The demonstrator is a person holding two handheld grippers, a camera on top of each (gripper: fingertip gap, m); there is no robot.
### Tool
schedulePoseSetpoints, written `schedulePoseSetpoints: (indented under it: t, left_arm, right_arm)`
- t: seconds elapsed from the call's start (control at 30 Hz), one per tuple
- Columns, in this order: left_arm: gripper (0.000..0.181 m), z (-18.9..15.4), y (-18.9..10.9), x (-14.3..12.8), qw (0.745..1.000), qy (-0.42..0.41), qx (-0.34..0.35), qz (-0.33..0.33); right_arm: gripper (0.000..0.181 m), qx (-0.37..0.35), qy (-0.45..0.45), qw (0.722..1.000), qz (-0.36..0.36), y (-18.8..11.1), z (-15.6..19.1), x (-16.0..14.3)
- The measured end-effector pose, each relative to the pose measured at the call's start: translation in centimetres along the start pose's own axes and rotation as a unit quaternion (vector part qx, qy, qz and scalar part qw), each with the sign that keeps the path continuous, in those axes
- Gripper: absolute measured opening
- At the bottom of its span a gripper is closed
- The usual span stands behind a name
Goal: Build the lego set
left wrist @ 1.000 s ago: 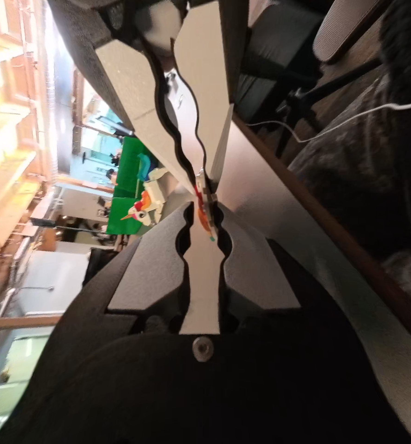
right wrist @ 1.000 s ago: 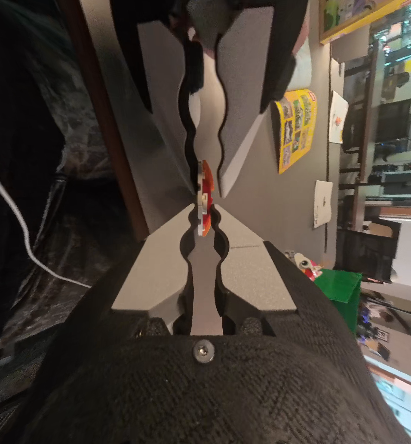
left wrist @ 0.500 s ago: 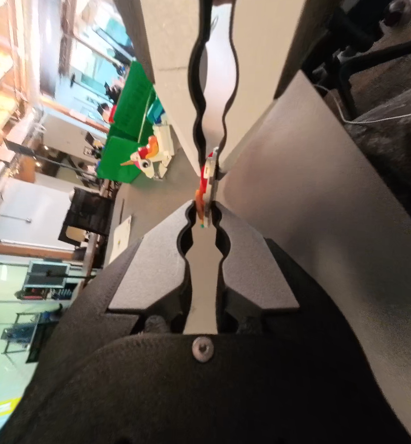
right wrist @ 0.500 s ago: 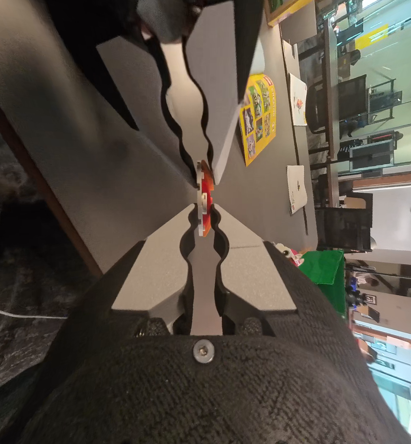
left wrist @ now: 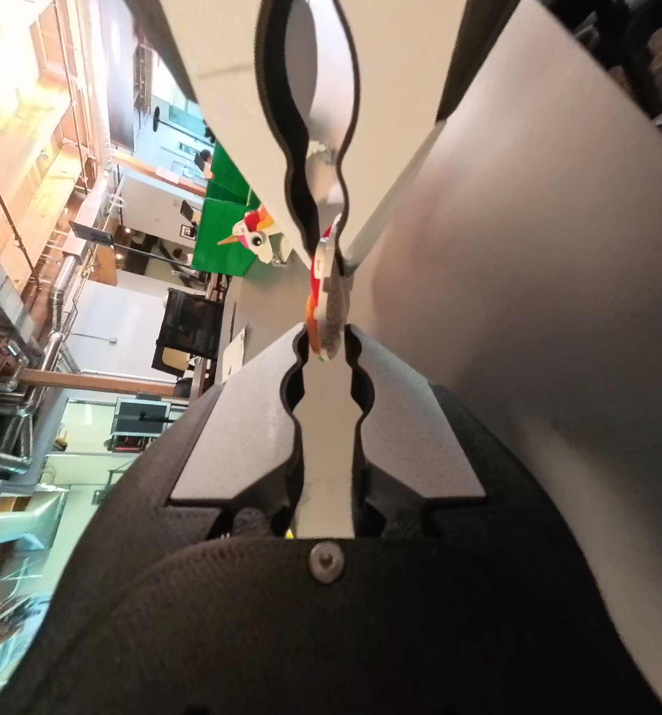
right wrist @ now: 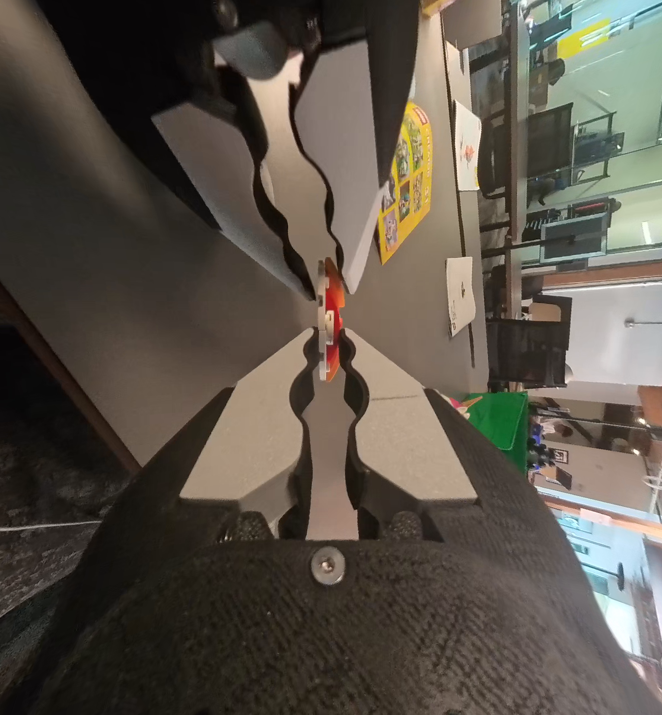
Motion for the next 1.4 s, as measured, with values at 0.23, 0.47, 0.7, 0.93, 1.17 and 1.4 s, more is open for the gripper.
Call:
schedulePoseSetpoints:
  t: [0.23, 0.47, 0.7, 0.93, 1.17, 1.4]
  left_arm:
    - [0.017, -0.3, 0.3, 0.2, 0.999, 0.024, 0.017, 0.025]
    - [0.012, 1.3, 0.1, 0.0, 1.0, -0.018, 0.016, 0.012]
    - [0.012, 2.2, -0.4, -1.7, 0.999, 0.011, 0.019, -0.033]
    - [0.012, 1.4, -0.4, -1.5, 0.998, 0.047, 0.005, -0.04]
    - [0.012, 1.2, -0.7, -1.2, 0.996, 0.068, 0.002, -0.058]
    - [0.012, 1.0, -0.7, -1.5, 0.991, 0.1, -0.019, -0.091]
  right_arm:
    - [0.007, -0.017, -0.021, 0.999, 0.028, 0.5, 0.6, 1.2]
    - [0.024, 0.043, 0.065, 0.996, -0.032, 0.3, -2.2, -1.0]
    - [0.052, 0.109, 0.237, 0.965, 0.023, 3.4, -12.8, -12.8]
    - [0.064, 0.338, 0.222, 0.891, 0.206, 10.2, -13.9, -17.4]
    - [0.037, 0.403, 0.23, 0.852, 0.242, 11.8, -13.1, -18.4]
    - [0.036, 0.319, 0.336, 0.884, -0.062, 7.1, -13.2, -12.0]
Point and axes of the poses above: each gripper's, where its closed fingertips meet, y out along the fingers, x out of its top, z = x × y across the jaws, the point moved 10 cm from there along -y, back along the fingers, and after that the axes turned 8 degrees about -y, right-handed, at the moved point
